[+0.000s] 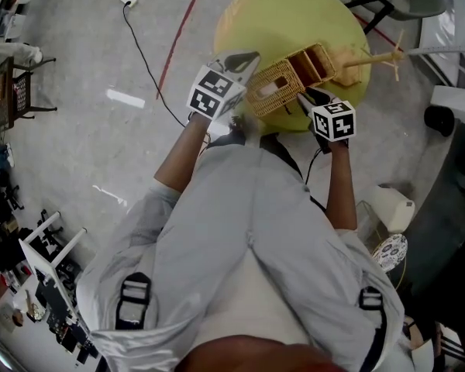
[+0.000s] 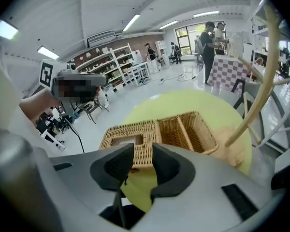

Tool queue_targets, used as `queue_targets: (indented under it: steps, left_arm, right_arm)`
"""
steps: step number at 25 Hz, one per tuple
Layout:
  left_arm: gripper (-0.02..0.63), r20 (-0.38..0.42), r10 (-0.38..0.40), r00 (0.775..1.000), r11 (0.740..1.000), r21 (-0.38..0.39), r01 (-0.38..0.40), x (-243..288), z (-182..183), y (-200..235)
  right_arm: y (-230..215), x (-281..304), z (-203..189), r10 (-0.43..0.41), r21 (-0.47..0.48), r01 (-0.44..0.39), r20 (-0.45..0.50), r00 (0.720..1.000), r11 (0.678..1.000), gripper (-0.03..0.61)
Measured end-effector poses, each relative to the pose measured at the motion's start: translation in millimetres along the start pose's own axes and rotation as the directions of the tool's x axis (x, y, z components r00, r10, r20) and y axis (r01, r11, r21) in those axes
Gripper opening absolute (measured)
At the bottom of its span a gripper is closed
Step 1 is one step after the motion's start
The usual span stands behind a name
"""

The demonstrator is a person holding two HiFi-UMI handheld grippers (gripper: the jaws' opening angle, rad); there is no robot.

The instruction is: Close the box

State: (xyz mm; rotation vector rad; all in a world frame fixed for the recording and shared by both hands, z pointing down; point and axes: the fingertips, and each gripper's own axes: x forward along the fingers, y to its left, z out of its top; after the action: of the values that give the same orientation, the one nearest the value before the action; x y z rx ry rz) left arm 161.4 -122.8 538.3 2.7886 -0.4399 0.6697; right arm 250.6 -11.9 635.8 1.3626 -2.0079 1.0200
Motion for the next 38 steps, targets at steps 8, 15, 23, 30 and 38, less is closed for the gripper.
queue_targets:
  steps: [8,15,23,30,38]
  left_arm:
    - [0.028,0.098,0.041,0.994,0.994,0.096,-0.051,-8.3,61.4,17.9]
    - [0.028,0.237,0.092,0.967,0.971,0.192,-0.140,-39.4,136.7,34.7]
    - [0.028,0.376,0.112,0.920,0.943,0.252,-0.218,-82.0,199.1,32.7]
    - [0.028,0.430,0.106,0.897,0.912,0.318,-0.260,-104.1,230.6,22.3]
    - [0.028,0.432,0.105,0.896,0.909,0.324,-0.263,-104.0,235.3,22.9]
  right_arm:
    - [-29.5,-71.2,116.5,-0.136,-0.122,0.174,0.269,0.953,0.977,0.037]
    - [-19.6,-137.2,206.0,-0.188,-0.200,0.315,0.478,0.858,0.928,0.023]
    - [-2.4,-192.2,264.3,-0.202,-0.253,0.434,0.616,0.761,0.865,0.023]
    - [14.2,-216.0,292.9,-0.178,-0.259,0.457,0.677,0.715,0.851,0.023]
    - [21.1,-220.8,299.7,-0.165,-0.266,0.456,0.686,0.709,0.849,0.023]
